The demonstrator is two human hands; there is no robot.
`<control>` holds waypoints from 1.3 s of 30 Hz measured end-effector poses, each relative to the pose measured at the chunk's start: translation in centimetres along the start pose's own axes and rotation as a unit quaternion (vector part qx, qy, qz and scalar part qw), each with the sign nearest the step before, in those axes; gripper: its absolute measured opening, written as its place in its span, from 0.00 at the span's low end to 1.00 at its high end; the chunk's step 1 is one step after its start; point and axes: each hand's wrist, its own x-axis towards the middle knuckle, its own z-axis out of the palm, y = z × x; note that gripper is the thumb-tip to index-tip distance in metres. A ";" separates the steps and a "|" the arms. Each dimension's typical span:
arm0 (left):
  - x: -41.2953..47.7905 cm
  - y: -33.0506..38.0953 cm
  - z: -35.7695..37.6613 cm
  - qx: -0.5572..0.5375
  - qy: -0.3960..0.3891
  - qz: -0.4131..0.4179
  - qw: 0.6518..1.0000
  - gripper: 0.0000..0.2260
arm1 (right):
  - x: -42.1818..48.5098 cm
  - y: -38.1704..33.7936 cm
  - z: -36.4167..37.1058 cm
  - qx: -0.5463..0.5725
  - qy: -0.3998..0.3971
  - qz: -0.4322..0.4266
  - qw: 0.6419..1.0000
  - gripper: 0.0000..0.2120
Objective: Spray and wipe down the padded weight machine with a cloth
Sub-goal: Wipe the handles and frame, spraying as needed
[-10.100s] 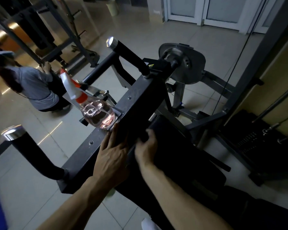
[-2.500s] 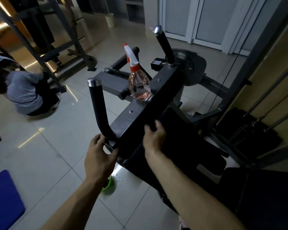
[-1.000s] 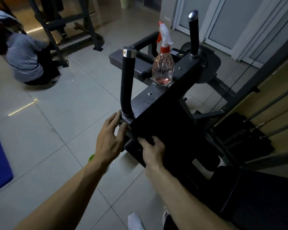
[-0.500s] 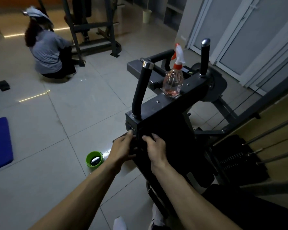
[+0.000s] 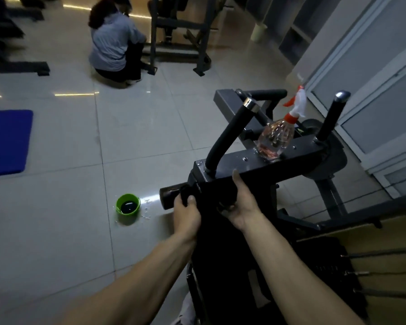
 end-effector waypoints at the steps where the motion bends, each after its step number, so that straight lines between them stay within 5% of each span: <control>1: 0.1 0.2 1.4 -0.019 0.016 0.001 1.000 0.16 | 1.5 -0.2 0.2 -0.004 -0.006 0.007 1.000 0.49; 3: 0.6 1.3 3.5 -0.075 0.066 -0.016 0.995 0.16 | 2.1 -0.5 0.8 -0.027 0.005 0.000 1.000 0.48; 5: 2.4 2.7 4.2 -0.104 0.099 -0.026 0.989 0.14 | 1.2 -0.9 1.4 -0.046 0.020 -0.026 0.998 0.35; 8: 5.7 4.8 3.9 -0.067 0.096 -0.001 0.993 0.12 | 2.1 -0.7 1.2 -0.061 0.017 -0.030 0.998 0.27; 11: 4.4 4.7 3.9 -0.003 0.095 0.043 0.995 0.14 | 2.6 -0.3 1.6 -0.058 0.027 -0.037 0.997 0.30; 15: -0.7 1.1 3.4 -0.041 0.056 0.122 0.990 0.20 | 2.1 0.1 2.6 -0.043 0.054 -0.036 0.997 0.50; 20: 2.1 1.8 3.2 0.000 0.039 0.132 0.990 0.20 | 1.1 0.6 3.4 -0.036 0.073 -0.057 0.995 0.55; 26: 1.3 1.7 2.2 0.010 0.011 0.162 0.987 0.22 | 1.9 1.2 3.8 -0.027 0.099 -0.075 0.992 0.55; 30: -2.4 -1.2 1.1 0.013 -0.015 0.192 0.981 0.25 | 2.0 1.1 3.7 -0.023 0.094 -0.090 0.991 0.39; 35: 5.0 4.8 1.9 -0.002 0.014 0.080 0.997 0.16 | 1.4 1.2 3.5 -0.015 0.075 -0.059 0.995 0.37; 39: 5.1 6.2 2.3 0.012 -0.007 0.087 0.996 0.15 | 1.1 1.1 3.5 -0.031 0.069 -0.055 0.996 0.40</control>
